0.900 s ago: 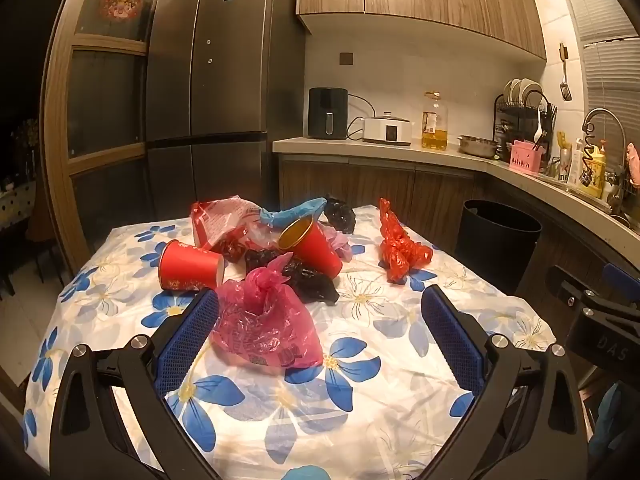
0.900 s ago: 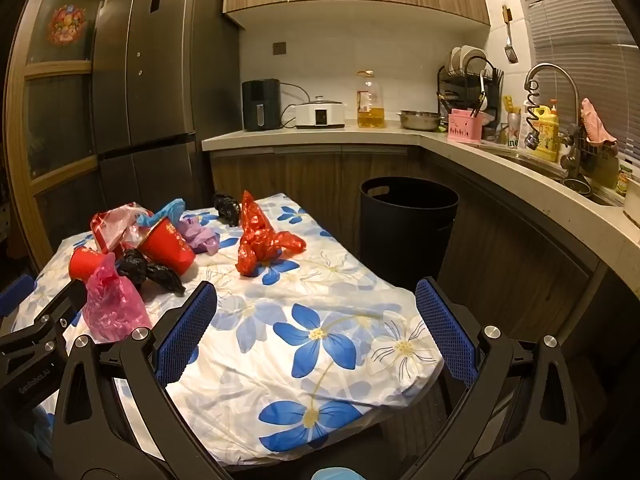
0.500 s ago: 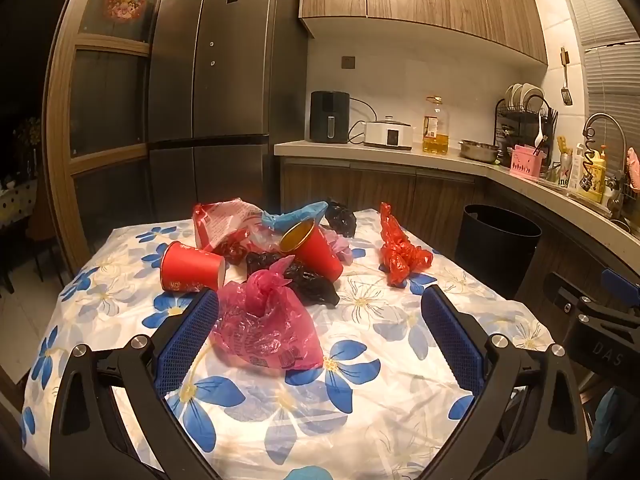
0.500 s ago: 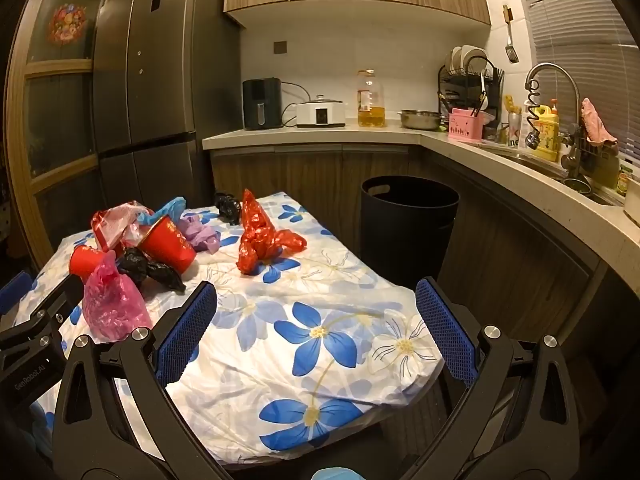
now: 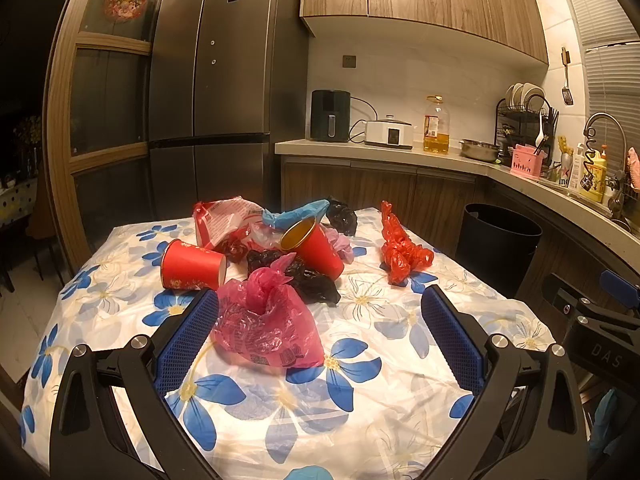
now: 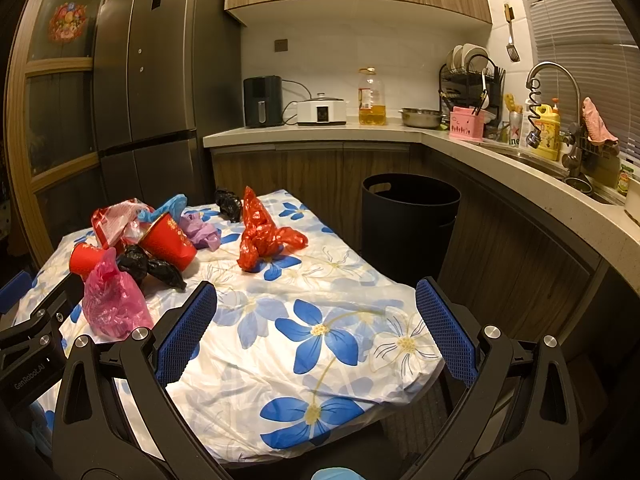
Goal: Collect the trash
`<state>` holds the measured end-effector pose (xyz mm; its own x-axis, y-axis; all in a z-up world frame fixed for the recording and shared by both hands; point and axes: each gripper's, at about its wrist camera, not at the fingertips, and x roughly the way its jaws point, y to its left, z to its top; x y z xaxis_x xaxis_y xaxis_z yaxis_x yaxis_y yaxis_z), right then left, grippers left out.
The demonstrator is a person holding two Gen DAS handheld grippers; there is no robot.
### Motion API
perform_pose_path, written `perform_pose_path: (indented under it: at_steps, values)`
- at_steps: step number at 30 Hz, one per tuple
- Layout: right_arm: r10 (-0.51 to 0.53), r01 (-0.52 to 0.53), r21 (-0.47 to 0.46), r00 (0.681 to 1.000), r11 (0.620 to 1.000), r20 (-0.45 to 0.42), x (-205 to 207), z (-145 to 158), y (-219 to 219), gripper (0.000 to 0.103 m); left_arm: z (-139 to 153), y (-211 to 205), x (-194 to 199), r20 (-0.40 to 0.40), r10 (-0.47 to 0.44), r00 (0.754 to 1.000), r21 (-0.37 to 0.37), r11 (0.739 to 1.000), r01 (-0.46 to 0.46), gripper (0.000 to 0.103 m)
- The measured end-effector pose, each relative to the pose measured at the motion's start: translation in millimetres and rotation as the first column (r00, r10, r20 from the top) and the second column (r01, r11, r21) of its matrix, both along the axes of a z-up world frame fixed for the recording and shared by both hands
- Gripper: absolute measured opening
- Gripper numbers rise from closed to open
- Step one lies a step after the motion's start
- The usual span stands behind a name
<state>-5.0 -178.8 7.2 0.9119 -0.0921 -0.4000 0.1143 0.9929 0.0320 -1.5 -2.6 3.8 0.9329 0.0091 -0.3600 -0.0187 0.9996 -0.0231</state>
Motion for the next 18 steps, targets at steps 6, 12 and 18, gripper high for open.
perform_pose_path:
  at_steps: [6, 12, 18]
  values:
    - [-0.001, 0.001, 0.000, 1.000, 1.000, -0.001, 0.5, -1.6, 1.2, 0.098, -3.2, 2.2, -1.0, 0.002, -0.001, 1.000, -0.002, 1.000, 0.001, 0.098]
    - [0.000, 0.000, 0.000, 1.000, 1.000, -0.003, 0.4, -1.2, 0.6, 0.098, -3.0, 1.9, -0.9, 0.001, -0.001, 1.000, -0.002, 1.000, 0.001, 0.098]
    - [0.000, 0.000, 0.000, 1.000, 1.000, -0.004, 0.5, -1.0, 0.7, 0.098, -3.2, 1.6, -0.9, 0.001, -0.001, 1.000, -0.002, 1.000, 0.001, 0.098]
